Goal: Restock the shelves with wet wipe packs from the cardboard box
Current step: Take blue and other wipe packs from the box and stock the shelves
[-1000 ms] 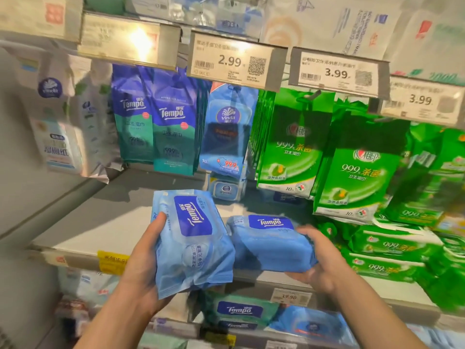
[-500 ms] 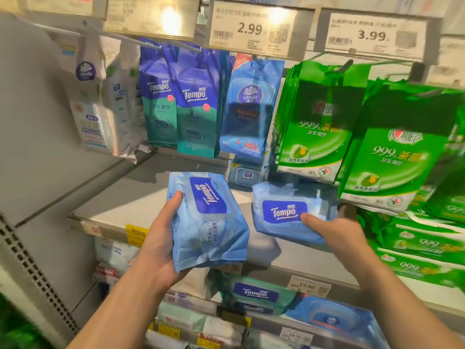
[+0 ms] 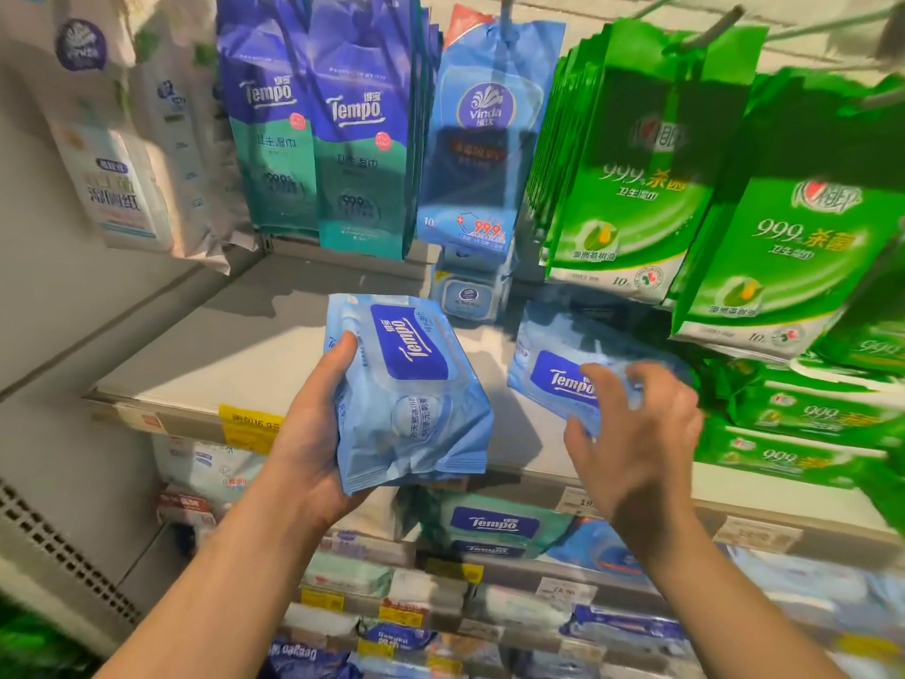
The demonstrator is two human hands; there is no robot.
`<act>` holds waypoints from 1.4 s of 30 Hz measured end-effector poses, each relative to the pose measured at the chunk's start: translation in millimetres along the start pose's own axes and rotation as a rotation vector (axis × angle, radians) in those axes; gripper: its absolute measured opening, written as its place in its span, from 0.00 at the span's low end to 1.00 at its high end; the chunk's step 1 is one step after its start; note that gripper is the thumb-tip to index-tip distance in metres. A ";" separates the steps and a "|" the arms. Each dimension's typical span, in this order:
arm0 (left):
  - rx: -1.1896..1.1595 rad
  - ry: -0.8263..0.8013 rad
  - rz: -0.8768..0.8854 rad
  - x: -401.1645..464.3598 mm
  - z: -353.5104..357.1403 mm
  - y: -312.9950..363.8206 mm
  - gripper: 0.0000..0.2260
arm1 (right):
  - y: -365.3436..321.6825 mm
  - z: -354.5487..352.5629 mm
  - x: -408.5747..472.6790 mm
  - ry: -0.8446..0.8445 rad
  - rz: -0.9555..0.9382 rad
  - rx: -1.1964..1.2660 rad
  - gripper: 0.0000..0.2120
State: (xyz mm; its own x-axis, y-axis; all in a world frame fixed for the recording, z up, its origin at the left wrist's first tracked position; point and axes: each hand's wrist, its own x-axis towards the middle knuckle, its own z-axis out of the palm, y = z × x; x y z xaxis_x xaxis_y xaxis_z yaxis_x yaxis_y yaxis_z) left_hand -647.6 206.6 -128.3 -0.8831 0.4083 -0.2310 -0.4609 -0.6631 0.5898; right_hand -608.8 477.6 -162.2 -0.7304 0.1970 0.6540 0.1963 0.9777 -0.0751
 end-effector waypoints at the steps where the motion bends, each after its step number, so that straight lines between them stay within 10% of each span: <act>1: -0.005 -0.018 -0.010 1.2 -0.7 1.0 0.24 | -7.8 2.7 -0.9 -0.085 -0.004 0.049 0.19; 6: -0.016 -0.095 -0.039 9.2 -6.6 6.1 0.25 | -11.8 26.3 37.1 -0.453 0.164 -0.037 0.26; 30: 0.072 -0.097 0.000 24.2 7.1 -4.6 0.24 | 37.3 111.2 115.0 -0.467 0.316 -0.108 0.30; 38: 0.104 -0.039 -0.003 21.8 21.6 -15.2 0.27 | 12.9 49.8 80.6 -0.457 0.365 0.325 0.17; 42: 0.090 -0.041 -0.050 19.2 28.9 -18.7 0.25 | -10.3 11.1 64.5 -0.539 0.584 1.000 0.21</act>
State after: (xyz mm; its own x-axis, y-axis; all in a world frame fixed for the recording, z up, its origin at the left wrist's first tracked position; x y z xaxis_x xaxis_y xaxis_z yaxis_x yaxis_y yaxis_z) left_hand -653.3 245.0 -121.4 -0.8543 0.4658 -0.2308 -0.4926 -0.5835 0.6456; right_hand -665.2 481.1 -127.6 -0.9203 0.3896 -0.0369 0.1723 0.3188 -0.9321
